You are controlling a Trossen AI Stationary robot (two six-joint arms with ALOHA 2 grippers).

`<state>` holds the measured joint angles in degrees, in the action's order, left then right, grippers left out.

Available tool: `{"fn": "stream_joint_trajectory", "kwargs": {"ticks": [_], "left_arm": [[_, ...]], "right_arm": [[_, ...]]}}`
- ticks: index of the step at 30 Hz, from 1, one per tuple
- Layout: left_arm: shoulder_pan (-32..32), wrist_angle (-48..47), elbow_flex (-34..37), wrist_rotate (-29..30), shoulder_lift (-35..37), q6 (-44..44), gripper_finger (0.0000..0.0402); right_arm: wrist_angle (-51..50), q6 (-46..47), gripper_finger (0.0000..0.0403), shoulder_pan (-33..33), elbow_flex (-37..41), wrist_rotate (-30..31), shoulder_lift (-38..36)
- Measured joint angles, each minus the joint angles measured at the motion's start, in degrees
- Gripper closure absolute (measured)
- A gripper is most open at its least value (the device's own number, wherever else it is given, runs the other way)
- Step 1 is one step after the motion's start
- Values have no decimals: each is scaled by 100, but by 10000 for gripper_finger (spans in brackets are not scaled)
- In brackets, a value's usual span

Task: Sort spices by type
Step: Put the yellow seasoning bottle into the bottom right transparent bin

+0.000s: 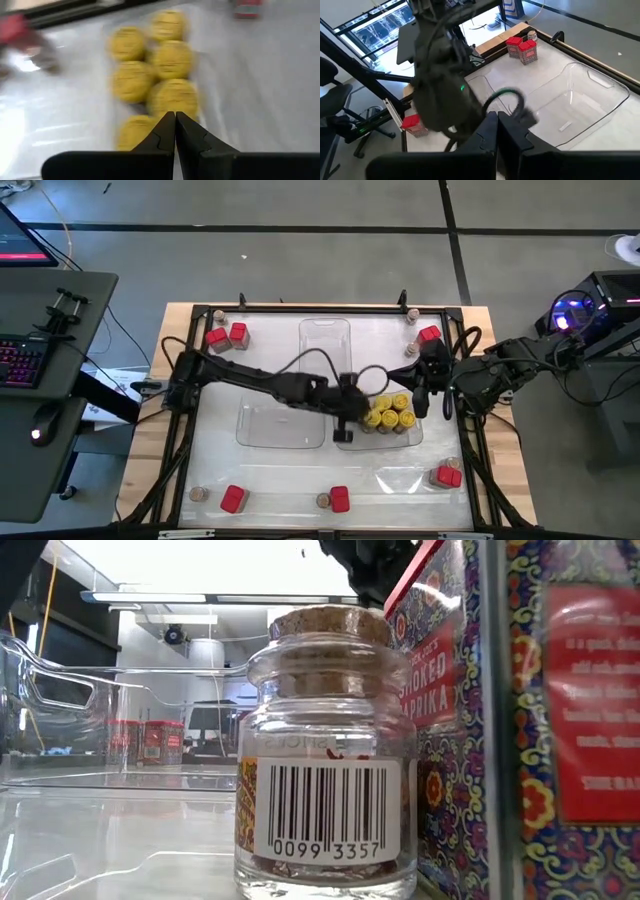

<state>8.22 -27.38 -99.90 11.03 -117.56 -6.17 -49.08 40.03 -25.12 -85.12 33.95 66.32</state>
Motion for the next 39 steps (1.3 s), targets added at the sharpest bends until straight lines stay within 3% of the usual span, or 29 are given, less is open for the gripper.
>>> {"fn": "stream_joint_trajectory", "kwargs": {"ticks": [6, 17, 39], "left_arm": [[-312, -611, 11, -198, -35, 607, 401], [-198, -1242, 7, -413, -358, 1050, 401], [-220, -179, 7, -145, -787, 1097, 401]], "right_arm": [[2, 0, 403, 0, 0, -7, 0], [-12, -151, 403, 0, 1, -9, 0], [46, 2, 403, 1, 1, -7, 2]]}}
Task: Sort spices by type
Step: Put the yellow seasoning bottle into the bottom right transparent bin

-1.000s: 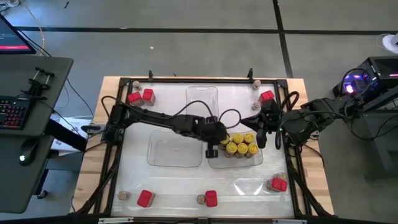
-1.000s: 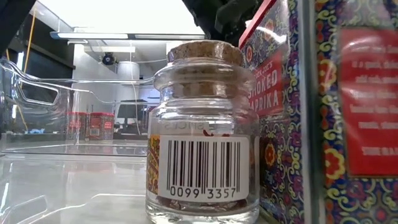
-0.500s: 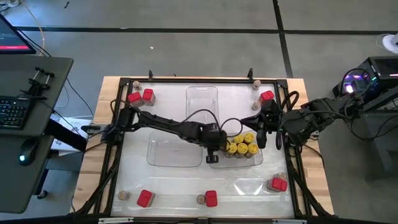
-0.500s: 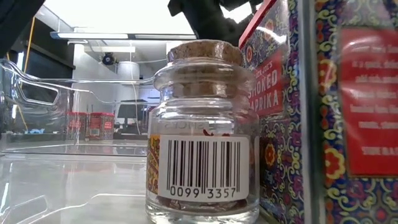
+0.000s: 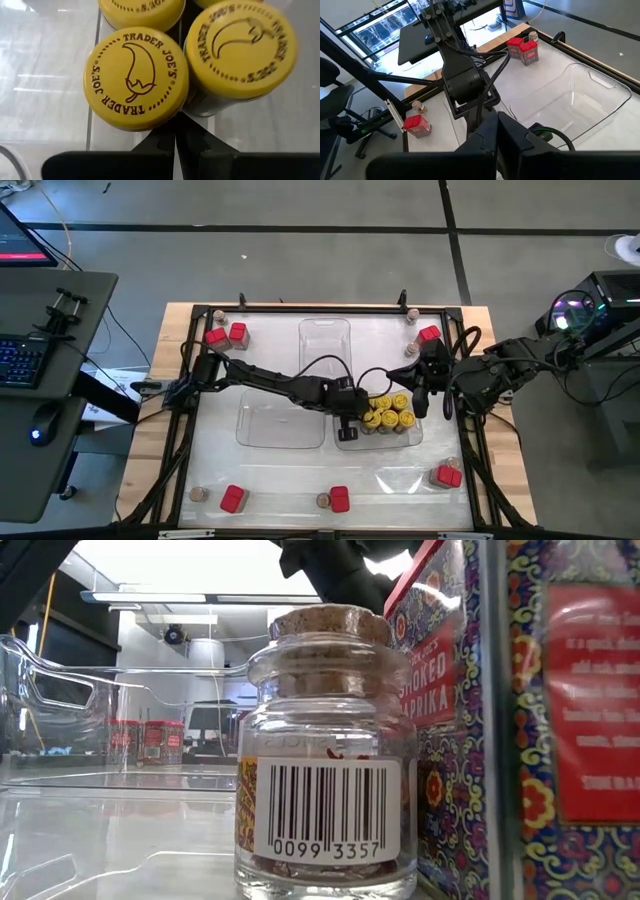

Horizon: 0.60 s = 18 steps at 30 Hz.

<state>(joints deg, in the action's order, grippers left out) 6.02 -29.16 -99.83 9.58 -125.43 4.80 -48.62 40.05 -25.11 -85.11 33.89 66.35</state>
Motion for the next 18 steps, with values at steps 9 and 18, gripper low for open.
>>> {"fn": "stream_joint_trajectory", "kwargs": {"ticks": [9, 18], "left_arm": [[4, -911, -3, -315, 87, -237, 401], [50, -2306, 2, 1, 675, -336, 401]], "right_arm": [[-2, -53, 403, -1, 1, 0, 0], [-2, -589, 403, 107, -1, 55, 0]]}}
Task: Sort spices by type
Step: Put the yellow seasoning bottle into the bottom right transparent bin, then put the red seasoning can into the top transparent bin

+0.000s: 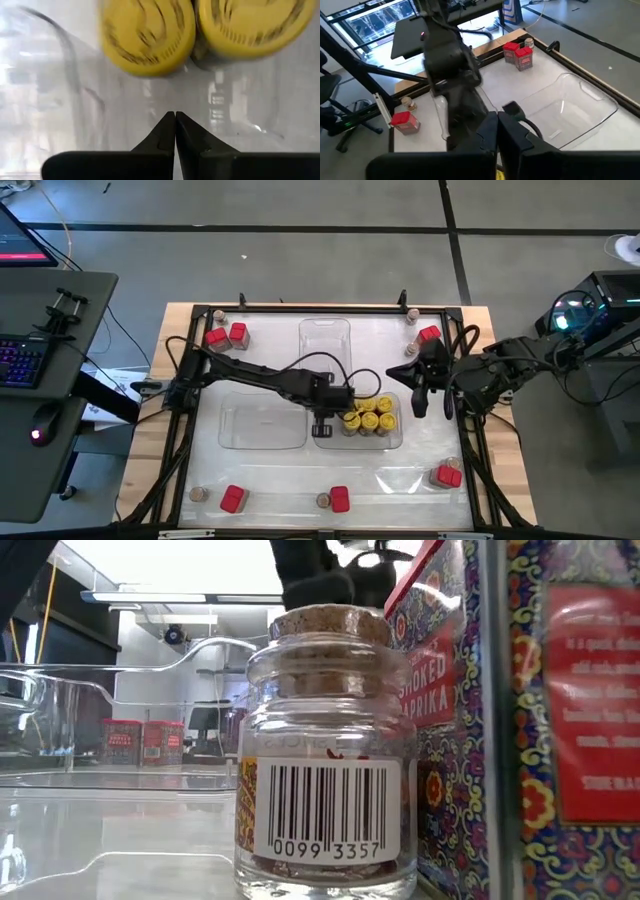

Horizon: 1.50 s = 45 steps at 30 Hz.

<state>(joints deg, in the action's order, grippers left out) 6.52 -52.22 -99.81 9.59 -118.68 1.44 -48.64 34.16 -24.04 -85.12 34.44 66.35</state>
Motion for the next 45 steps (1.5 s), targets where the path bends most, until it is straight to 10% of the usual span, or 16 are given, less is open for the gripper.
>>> {"fn": "stream_joint_trajectory", "kwargs": {"ticks": [25, 45], "left_arm": [[179, 265, 2, 295, 1302, -9, 401], [1467, -133, 1572, 2687, 3849, 1626, 401]], "right_arm": [[-39, -360, 403, 126, 2, -209, 2], [-44, -618, 403, 154, 0, -59, 0]]}}
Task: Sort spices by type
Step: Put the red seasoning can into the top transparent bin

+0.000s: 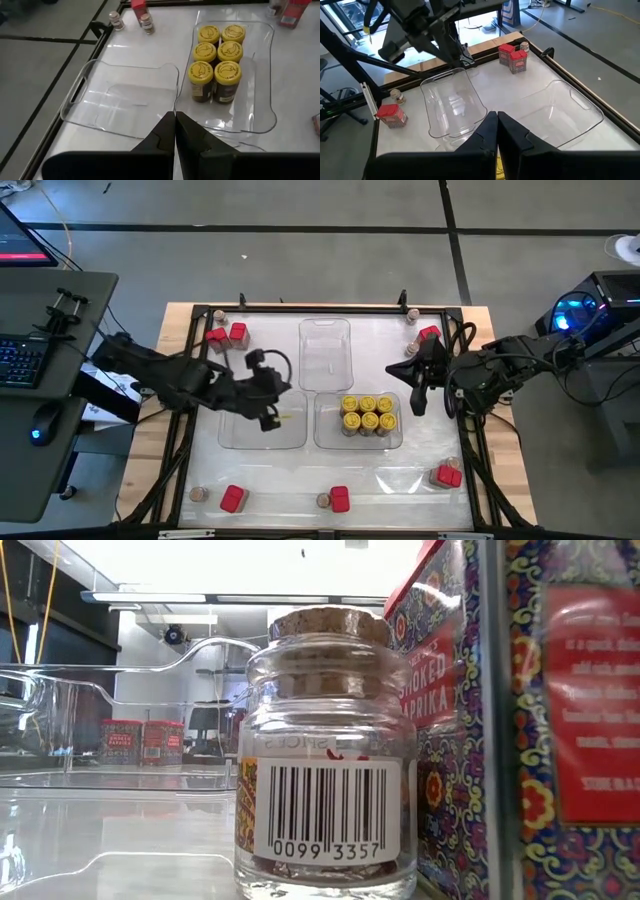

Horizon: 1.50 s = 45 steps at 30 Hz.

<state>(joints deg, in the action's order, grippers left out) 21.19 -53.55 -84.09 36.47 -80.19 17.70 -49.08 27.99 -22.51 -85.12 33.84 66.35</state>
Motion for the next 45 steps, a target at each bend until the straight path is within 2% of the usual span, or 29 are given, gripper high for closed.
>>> {"fn": "stream_joint_trajectory", "kwargs": {"ticks": [10, 12, 15, 18, 21, 24, 28, 32, 35, 38, 43, 45], "left_arm": [[-2, -220, 122, -44, 809, 185, 401], [-2, -219, 121, -339, 924, 381, 401], [-2, -221, 74, -1082, 1064, 619, 402], [2, -221, 56, -1299, 1149, 546, 401], [-26, -232, 56, -1297, 1179, 171, 399], [-86, -235, 56, -1176, 1189, -195, 390], [-186, -232, 56, -817, 1188, -485, 374], [-298, -233, 56, -613, 1188, -540, 360], [-356, -233, 56, -614, 1186, -542, 352], [-361, -235, 56, -616, 1186, -538, 345], [-358, -235, 56, -758, 1186, -536, 341], [-356, -237, 56, -788, 1184, -517, 341]], "right_arm": [[27, 186, 403, 175, 1, 7, 0], [31, 347, 403, 214, 1, 6, 0], [63, 770, 403, 283, 0, 58, 64], [38, 1192, 402, 394, 1, -10, 280], [-273, 1828, 388, 583, 2, -879, 500], [-1043, 2729, 351, 587, 1, -1807, 749], [-2757, 3556, 282, 54, 2, -2974, 1292], [-4001, 3620, 203, -538, 2, -4061, 1913], [-4048, 3495, 150, -826, 44, -4465, 2320], [-3666, 3464, 118, -1021, 356, -4976, 2660], [-3354, 3248, 110, -1341, 1367, -5917, 2834], [-3341, 3210, 110, -1382, 1636, -6098, 2732]]}}
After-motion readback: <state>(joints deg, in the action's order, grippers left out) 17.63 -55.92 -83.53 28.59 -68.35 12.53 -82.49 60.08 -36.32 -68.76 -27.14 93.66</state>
